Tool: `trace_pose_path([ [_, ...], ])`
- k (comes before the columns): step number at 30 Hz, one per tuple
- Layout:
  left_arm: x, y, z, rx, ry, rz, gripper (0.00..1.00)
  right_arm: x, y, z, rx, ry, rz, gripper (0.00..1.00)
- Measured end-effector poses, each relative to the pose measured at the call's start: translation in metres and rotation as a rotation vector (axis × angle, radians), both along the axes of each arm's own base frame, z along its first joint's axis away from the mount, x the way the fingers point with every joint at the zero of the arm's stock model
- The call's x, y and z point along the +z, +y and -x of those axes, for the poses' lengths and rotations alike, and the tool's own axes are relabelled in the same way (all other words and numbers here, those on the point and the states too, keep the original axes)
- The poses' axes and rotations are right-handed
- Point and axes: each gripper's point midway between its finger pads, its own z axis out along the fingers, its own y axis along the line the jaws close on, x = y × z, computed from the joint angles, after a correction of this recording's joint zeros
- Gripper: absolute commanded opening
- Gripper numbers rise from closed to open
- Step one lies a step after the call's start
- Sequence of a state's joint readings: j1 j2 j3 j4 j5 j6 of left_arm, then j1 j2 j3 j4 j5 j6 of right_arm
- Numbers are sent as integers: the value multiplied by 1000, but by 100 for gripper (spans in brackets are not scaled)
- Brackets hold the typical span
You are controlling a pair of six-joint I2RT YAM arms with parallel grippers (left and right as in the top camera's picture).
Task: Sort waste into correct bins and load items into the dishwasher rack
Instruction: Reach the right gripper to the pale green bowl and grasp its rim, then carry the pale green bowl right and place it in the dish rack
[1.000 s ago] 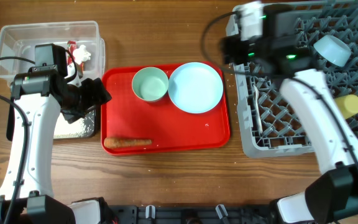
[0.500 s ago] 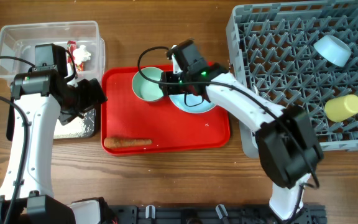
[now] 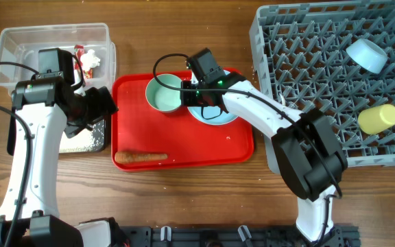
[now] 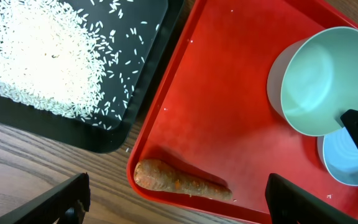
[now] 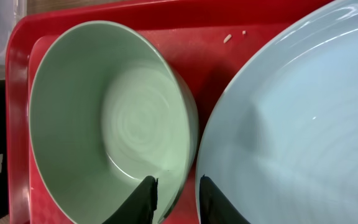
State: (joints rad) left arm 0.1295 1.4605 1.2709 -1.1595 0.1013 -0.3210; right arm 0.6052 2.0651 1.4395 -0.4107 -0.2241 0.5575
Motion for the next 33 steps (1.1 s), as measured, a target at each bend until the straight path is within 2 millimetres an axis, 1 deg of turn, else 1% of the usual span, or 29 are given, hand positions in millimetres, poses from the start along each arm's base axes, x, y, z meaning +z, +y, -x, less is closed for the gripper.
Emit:
trace_pose_path([
  [1, 0, 0, 0, 0, 0, 0, 90, 0, 1, 0, -3, 2, -1, 9],
  [2, 0, 0, 0, 0, 0, 0, 90, 0, 2, 1, -4, 5, -3, 5],
  [7, 0, 0, 0, 0, 0, 0, 90, -4, 4, 4, -4, 15, 0, 4],
  [16, 0, 0, 0, 0, 0, 0, 90, -8, -1, 11, 22, 35, 32, 4],
  [18, 0, 0, 0, 0, 0, 0, 90, -4, -4, 13, 47, 25, 49, 4],
  [19, 0, 0, 0, 0, 0, 0, 90, 2, -8, 15, 57, 14, 64, 4],
  [20, 0, 0, 0, 0, 0, 0, 90, 18, -15, 13, 60, -18, 79, 4],
  [21, 0, 0, 0, 0, -1, 0, 90, 30, -20, 11, 57, -43, 82, 4],
  [22, 0, 0, 0, 0, 0, 0, 90, 49, -28, 9, 52, -82, 87, 4],
  [24, 0, 0, 0, 0, 0, 0, 90, 81, -42, 4, 39, -150, 89, 4],
  [25, 0, 0, 0, 0, 0, 0, 90, 93, -50, 2, 29, -172, 99, 4],
  [26, 0, 0, 0, 0, 0, 0, 90, 99, -57, 1, 17, -184, 111, 4],
  [28, 0, 0, 0, 0, 0, 0, 90, 102, -74, -1, -12, -197, 165, 4],
  [30, 0, 0, 0, 0, 0, 0, 90, 111, -107, -13, -78, -242, 252, 4],
  [31, 0, 0, 0, 0, 0, 0, 90, 122, -131, -23, -126, -287, 302, 5],
  [33, 0, 0, 0, 0, 0, 0, 90, 156, -184, -41, -236, -396, 399, 4],
])
